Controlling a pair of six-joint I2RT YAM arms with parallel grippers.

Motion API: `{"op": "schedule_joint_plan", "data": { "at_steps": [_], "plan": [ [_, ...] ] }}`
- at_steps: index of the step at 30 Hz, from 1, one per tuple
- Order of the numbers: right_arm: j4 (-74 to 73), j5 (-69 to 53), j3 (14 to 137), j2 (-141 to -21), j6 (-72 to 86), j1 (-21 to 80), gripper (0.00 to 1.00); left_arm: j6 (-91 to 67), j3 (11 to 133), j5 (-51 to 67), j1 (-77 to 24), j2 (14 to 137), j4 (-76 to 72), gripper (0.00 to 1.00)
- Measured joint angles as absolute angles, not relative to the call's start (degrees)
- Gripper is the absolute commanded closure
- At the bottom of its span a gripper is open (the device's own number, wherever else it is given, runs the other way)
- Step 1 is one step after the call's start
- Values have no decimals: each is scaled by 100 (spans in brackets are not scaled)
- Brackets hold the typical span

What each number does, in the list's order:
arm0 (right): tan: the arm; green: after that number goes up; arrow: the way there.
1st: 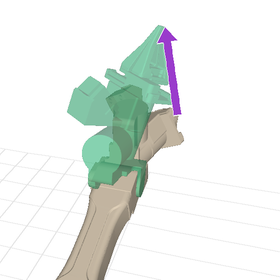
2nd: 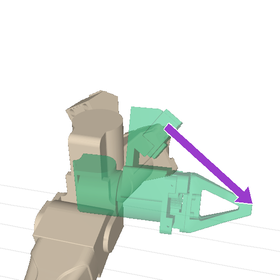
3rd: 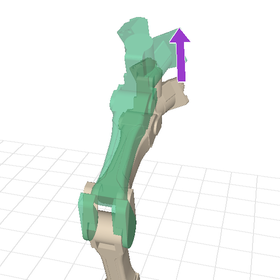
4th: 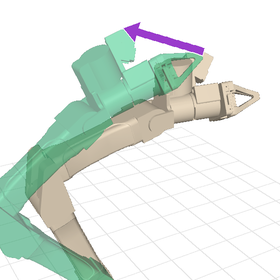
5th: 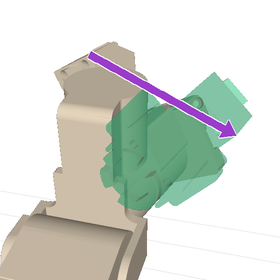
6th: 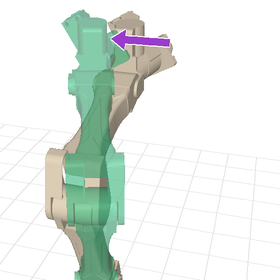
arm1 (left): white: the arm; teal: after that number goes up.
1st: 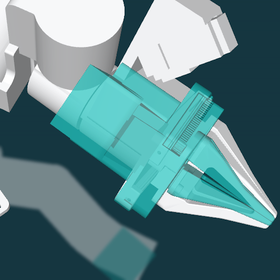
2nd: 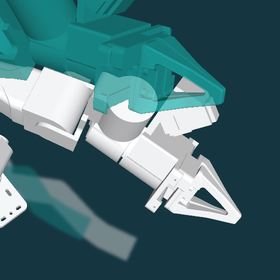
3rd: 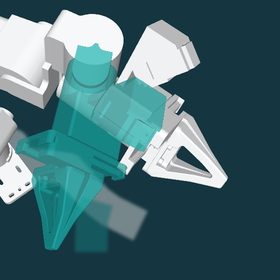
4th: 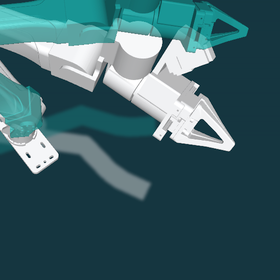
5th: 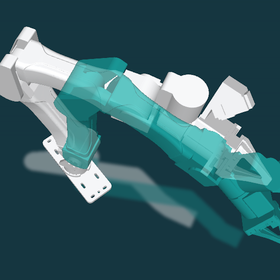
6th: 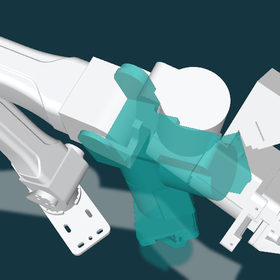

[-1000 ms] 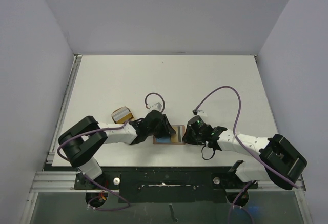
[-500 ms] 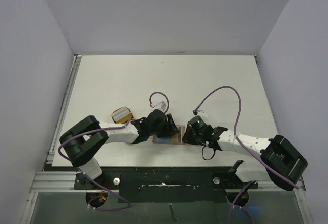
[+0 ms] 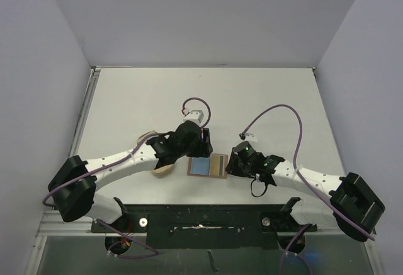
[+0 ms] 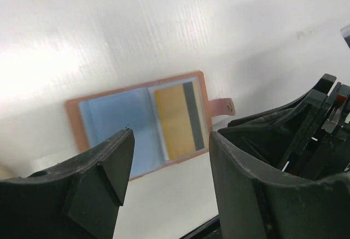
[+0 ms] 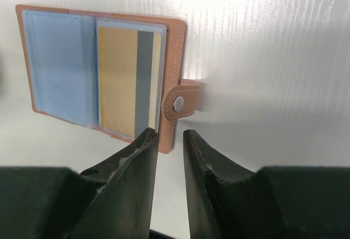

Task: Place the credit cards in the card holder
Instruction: Insert the credit card into the card holder, then pick up the credit card from the storage box.

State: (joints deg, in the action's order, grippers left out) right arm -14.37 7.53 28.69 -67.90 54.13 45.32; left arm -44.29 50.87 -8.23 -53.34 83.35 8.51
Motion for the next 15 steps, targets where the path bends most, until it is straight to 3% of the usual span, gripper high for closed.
{"op": "schedule_joint_plan", "data": {
  "at_steps": [15],
  "plan": [
    [-1511,760,3120,-6751,5334,4536,72,-1492,5975,-2182,-4602,7240,3588,41]
  ]
}}
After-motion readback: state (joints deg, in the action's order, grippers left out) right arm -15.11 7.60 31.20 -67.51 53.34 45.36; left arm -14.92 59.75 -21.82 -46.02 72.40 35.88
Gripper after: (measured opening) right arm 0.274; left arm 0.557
